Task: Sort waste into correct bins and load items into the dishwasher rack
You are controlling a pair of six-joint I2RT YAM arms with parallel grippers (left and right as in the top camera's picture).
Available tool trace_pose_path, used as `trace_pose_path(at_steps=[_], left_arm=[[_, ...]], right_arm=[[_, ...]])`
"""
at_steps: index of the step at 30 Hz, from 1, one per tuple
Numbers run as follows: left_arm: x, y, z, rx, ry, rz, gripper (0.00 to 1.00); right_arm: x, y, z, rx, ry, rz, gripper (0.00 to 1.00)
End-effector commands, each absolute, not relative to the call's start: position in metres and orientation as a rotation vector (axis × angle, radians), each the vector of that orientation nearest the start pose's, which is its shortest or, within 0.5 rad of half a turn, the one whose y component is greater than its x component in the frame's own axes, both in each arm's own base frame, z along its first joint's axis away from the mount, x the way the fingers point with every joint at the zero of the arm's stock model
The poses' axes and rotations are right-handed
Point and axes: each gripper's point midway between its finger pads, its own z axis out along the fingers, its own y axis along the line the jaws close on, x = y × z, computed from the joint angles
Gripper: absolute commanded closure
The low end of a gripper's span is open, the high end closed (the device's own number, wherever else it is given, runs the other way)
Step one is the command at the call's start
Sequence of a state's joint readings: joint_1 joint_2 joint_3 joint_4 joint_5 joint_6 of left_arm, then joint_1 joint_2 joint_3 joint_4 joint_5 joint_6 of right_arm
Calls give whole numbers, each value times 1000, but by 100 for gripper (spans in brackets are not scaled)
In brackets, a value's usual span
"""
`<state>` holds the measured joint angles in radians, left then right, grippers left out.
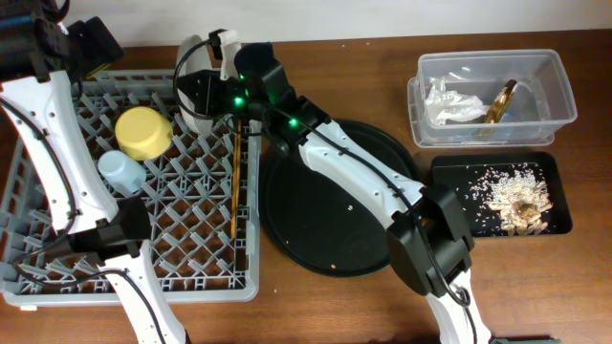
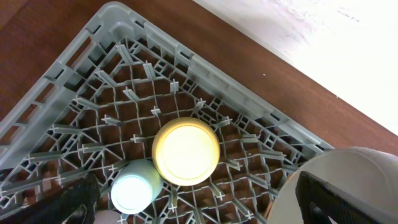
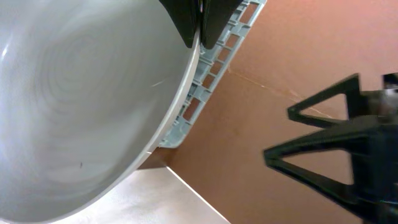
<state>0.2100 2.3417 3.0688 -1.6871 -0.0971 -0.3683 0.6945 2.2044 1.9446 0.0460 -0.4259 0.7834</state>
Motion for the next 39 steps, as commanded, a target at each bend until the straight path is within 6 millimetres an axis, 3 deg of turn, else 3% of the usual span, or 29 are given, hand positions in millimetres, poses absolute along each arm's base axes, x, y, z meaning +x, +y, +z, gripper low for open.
trace_pose_path(at_steps=[1,3,4,5,8,9,11,14,15,16,17,18,20,21,22,26,28,30,37,39], left_arm=[[473,119,309,-776,2406,57,1],[473,119,309,-776,2406,57,1],[473,119,309,-776,2406,57,1],[473,119,309,-776,2406,57,1],[473,119,309,-776,2406,57,0],[473,119,309,-776,2406,57,1],[473,119,309,-776,2406,57,1],[473,119,309,-776,2406,57,1],[473,119,309,-776,2406,57,0],[473,119,309,-776,2406,57,1],[473,119,309,-776,2406,57,1],[473,119,309,-776,2406,57,1],[473,119,309,-776,2406,57,1],[473,119,309,-776,2406,57,1],[473,119,309,-776,2406,57,1],[473,119,309,-776,2407,57,1],[473,119,309,-776,2406,57,1],[473,119,309,-776,2406,57,1],[473,119,309,-776,2406,57,1],[473,119,309,-776,2406,57,1]], right_arm=[[459,473,265,-234,2016,1370,92],[459,471,258,-225,2052,1358,70],[458,470,253,-220,2078,1349,45],[457,469,249,-217,2094,1344,30],[455,470,252,-236,2083,1357,24],[449,473,269,-331,2014,1408,14],[448,463,300,-392,1930,1436,9],[474,398,350,-367,1858,1260,1],[486,360,363,-298,1874,1166,0],[496,308,373,-234,1912,1045,1],[494,259,375,-229,1968,937,1],[488,225,370,-221,2029,857,1],[464,166,357,-191,2168,730,1],[449,148,350,-212,2228,679,1],[421,124,339,-245,2328,614,1],[352,71,316,-120,2591,419,1],[323,57,300,-75,2734,337,1],[309,54,292,-62,2808,319,1],[308,54,292,-61,2813,319,1],[294,50,287,-50,2877,295,1]])
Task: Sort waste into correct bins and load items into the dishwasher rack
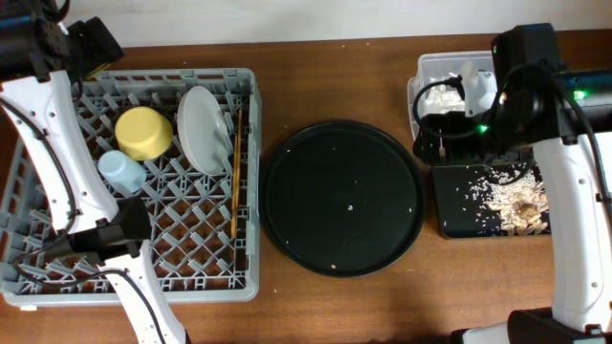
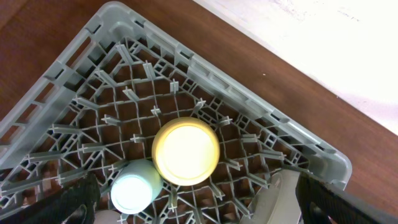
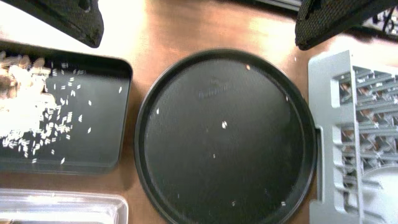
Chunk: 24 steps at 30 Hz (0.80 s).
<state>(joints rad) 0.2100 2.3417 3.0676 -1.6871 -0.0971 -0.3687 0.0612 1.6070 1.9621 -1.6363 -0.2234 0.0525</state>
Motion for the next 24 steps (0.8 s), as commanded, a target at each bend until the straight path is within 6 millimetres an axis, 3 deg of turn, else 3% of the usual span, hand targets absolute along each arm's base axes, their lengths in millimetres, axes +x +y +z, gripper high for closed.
trace_pose_path(at_steps=[1,7,10,15,24], left_arm=[[473,119,309,-776,2406,57,1],[473,119,309,-776,2406,57,1],[473,119,309,-776,2406,57,1],[473,119,309,-776,2406,57,1],[473,119,309,-776,2406,57,1]], right_arm=[[289,46,285,-44,2901,265,1],[288,27,284,-25,2898,107,1],[268,13,289,-11,2856,3,1],[267,15,288,-29,2510,32,1],[255,32,214,-91,1971,160,1]])
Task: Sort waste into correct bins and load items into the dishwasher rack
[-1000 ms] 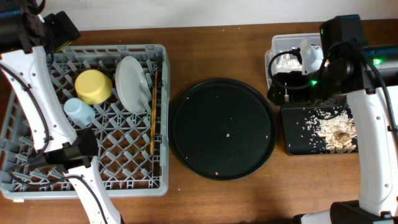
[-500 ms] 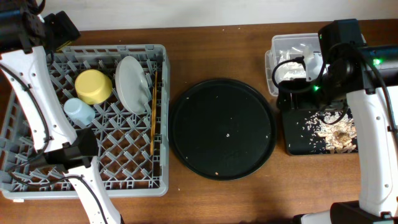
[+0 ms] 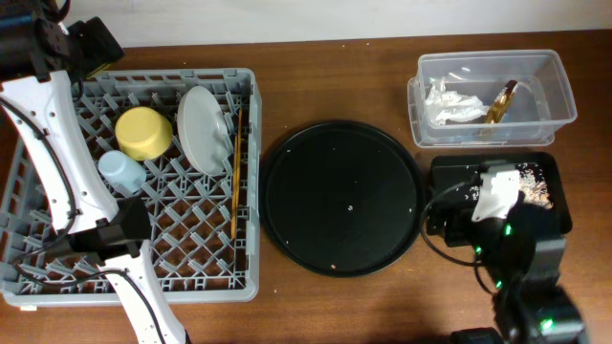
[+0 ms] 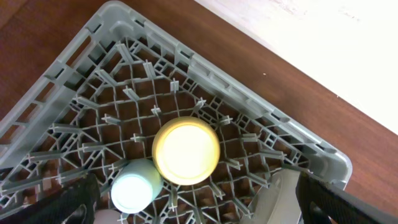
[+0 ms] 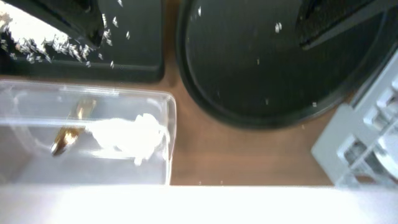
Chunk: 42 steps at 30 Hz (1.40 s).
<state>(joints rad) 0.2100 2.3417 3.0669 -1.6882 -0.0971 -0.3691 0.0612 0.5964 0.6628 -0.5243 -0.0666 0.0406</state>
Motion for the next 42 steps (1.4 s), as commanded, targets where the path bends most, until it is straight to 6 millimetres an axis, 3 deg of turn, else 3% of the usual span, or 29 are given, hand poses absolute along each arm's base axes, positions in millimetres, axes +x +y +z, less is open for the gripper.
trace_pose_path(at_steps=[1,6,15,19,21,27,42], left_arm=[[473,119,309,-776,2406,57,1],[473,119,309,-776,2406,57,1],[473,119,309,-776,2406,57,1],[473,119,309,-776,2406,58,1],[473,119,309,-776,2406,57,1],[473,119,309,-776,2406,57,1],[473,119,309,-776,2406,57,1]], right_arm=[[257,32,212,-92,1924,158,1],[253,37,208,-117,1683,176,1],[245,29,189,-100,1525,149,1],[245,20,196,-75,1485,116,1],[245,13,194,-55,1492,90,1],[246,3,158,-132,1633,-49,2],[246,3,159,-143,1630,-59,1]])
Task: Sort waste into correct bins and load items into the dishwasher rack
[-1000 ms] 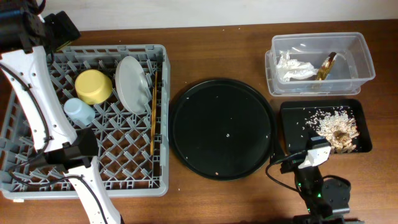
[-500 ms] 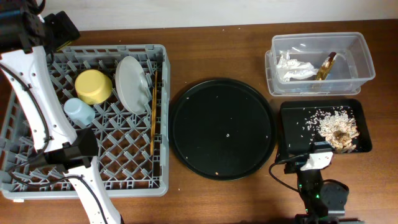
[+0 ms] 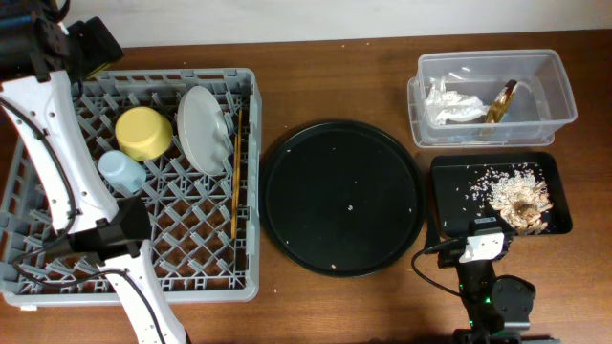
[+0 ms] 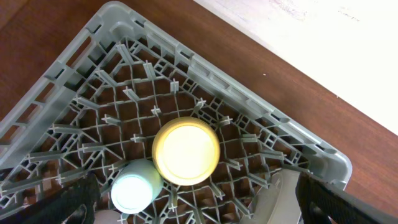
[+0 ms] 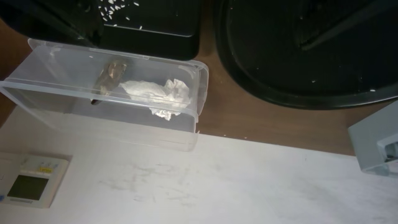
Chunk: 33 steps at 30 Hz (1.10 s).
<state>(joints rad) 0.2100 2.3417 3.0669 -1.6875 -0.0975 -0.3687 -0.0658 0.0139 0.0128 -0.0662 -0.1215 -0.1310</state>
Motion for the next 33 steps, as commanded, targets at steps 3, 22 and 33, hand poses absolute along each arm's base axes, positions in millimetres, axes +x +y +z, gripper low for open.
trace_pose_path(at_steps=[3,22,33], left_arm=[[473,119,309,-776,2406,57,1],[423,88,287,-658,2558,284,1],[300,64,200,-516,2519,324,1]], right_arm=[[246,3,159,-143,1630,-59,2],[246,3,159,-143,1630,-59,1],[246,3,159,-143,1630,-59,1]])
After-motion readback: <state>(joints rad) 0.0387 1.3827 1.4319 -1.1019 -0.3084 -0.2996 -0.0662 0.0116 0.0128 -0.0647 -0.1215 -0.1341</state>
